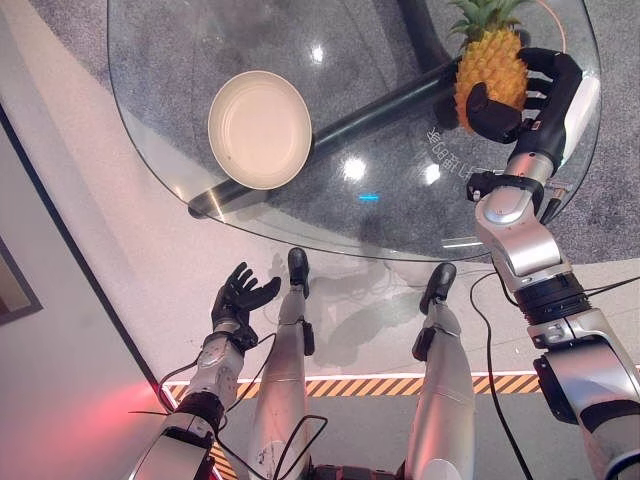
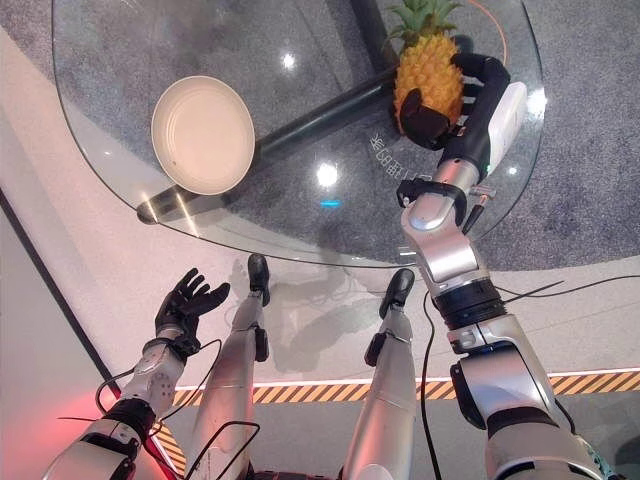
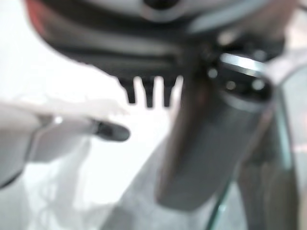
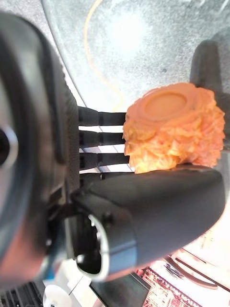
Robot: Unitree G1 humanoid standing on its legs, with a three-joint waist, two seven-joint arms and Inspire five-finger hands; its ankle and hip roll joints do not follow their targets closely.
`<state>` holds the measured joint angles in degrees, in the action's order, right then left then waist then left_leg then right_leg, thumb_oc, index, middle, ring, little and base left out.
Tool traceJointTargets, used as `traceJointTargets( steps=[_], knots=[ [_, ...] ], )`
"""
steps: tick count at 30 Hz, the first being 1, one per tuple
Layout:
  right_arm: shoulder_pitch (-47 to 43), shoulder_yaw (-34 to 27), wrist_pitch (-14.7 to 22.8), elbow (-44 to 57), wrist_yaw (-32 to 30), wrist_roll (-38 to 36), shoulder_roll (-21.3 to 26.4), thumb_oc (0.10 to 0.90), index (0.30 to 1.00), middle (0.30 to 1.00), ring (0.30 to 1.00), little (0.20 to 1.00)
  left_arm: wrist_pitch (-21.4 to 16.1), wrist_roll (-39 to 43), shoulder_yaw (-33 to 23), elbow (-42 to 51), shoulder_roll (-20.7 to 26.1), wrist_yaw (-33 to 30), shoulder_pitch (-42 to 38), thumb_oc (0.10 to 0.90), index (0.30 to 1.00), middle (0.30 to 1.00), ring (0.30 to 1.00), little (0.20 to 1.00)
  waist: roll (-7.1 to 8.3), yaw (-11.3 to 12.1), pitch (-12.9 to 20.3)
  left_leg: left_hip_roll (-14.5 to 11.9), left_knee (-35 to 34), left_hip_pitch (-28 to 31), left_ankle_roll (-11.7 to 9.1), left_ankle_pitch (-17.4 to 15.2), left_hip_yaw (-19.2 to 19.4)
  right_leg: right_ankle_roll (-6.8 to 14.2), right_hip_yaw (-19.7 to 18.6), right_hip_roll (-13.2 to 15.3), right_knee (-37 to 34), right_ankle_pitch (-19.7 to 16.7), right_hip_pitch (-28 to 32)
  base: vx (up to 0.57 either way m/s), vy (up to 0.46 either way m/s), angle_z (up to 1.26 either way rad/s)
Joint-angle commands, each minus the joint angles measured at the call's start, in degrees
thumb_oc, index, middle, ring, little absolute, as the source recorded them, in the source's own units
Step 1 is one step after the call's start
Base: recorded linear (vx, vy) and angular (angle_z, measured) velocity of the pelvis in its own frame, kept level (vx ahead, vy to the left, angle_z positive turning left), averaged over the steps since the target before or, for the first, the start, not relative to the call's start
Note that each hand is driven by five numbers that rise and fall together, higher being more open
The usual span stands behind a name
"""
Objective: Pick up the fruit to the plate
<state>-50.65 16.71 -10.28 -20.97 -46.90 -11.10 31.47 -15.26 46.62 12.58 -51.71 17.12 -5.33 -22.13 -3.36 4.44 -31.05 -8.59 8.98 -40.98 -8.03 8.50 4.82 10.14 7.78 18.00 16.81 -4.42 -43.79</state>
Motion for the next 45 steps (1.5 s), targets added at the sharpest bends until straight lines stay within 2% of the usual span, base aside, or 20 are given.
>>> traceJointTargets(
  steps=[1, 11, 20, 29, 34, 45],
  knots=[
    [-2.05, -1.64, 4.06, 8.99, -0.43, 5.75, 3.6, 0.1, 0.3, 0.3, 0.3, 0.2, -3.79, 1.62, -1.02, 0.41, 0.73, -3.36, 1.66, 0.8, 0.9, 0.9, 0.9, 0.9, -2.44, -0.82, 1.26, -0.74, 1.81, 0.1, 1.62, -1.09, -2.09, 0.39, 2.6, 1.05, 0.52, -1.53, -0.95, 0.0, 0.0, 0.0],
    [-0.26, -2.57, 4.37, 12.61, 0.15, 8.24, 3.16, 0.1, 0.3, 0.3, 0.3, 0.2, -4.83, 1.91, -4.15, 1.68, 1.37, -5.79, 1.4, 0.8, 0.9, 0.9, 0.9, 0.9, -2.45, -0.98, 1.26, -0.74, 1.51, 0.56, 1.54, -1.03, -1.89, 0.28, 2.69, 1.07, 0.49, -1.27, -0.62, 0.0, 0.0, 0.0],
    [1.48, -3.55, 6.99, 19.01, 2.83, 11.69, 2.42, 0.1, 0.3, 0.3, 0.3, 0.2, -7.3, 5.4, -7.11, 3.38, 1.25, -8.06, 1.36, 0.8, 0.9, 0.9, 0.9, 0.9, -2.31, -1.39, 1.26, -0.93, 1.51, 0.3, 1.48, -0.96, -1.65, 0.21, 2.29, 0.89, 0.65, -1.03, -0.99, 0.0, 0.0, 0.0],
    [2.0, -2.78, 12.11, 22.59, 7.07, 14.9, 1.68, 0.1, 0.3, 0.3, 0.3, 0.2, -12.11, 8.53, -12.04, 6.77, 2.97, -15.98, -1.79, 0.8, 0.9, 0.9, 0.9, 0.9, -1.79, -1.36, 1.26, -0.95, 2.13, -0.06, 1.36, -1.13, -1.89, 0.08, 2.1, 0.83, 1.25, -0.67, -1.2, 0.0, 0.0, 0.0],
    [1.42, -1.51, 13.46, 22.32, 8.97, 15.83, 1.47, 0.1, 0.3, 0.3, 0.3, 0.2, -13.92, 9.7, -14.37, 7.87, 5.08, -19.49, -4.91, 0.8, 0.9, 0.9, 0.9, 0.9, -1.15, -1.3, 1.26, -1.17, 2.67, -0.15, 1.14, -1.29, -2.03, 0.09, 2.32, 0.89, 1.41, -0.55, -0.84, 0.0, -0.006, 0.0],
    [3.22, 0.03, 15.72, 20.65, 11.39, 16.16, 1.51, 0.1, 0.3, 0.3, 0.3, 0.2, -18.52, 10.48, -17.33, 10.83, 9.18, -22.86, -7.78, 0.8, 0.9, 0.9, 0.9, 0.9, -0.22, -1.42, 1.26, -1.59, 2.84, -0.34, 0.81, -1.44, -2.01, 0.01, 2.6, 0.52, 1.32, -0.3, -0.41, 0.0, -0.01, 0.0]
  ],
)
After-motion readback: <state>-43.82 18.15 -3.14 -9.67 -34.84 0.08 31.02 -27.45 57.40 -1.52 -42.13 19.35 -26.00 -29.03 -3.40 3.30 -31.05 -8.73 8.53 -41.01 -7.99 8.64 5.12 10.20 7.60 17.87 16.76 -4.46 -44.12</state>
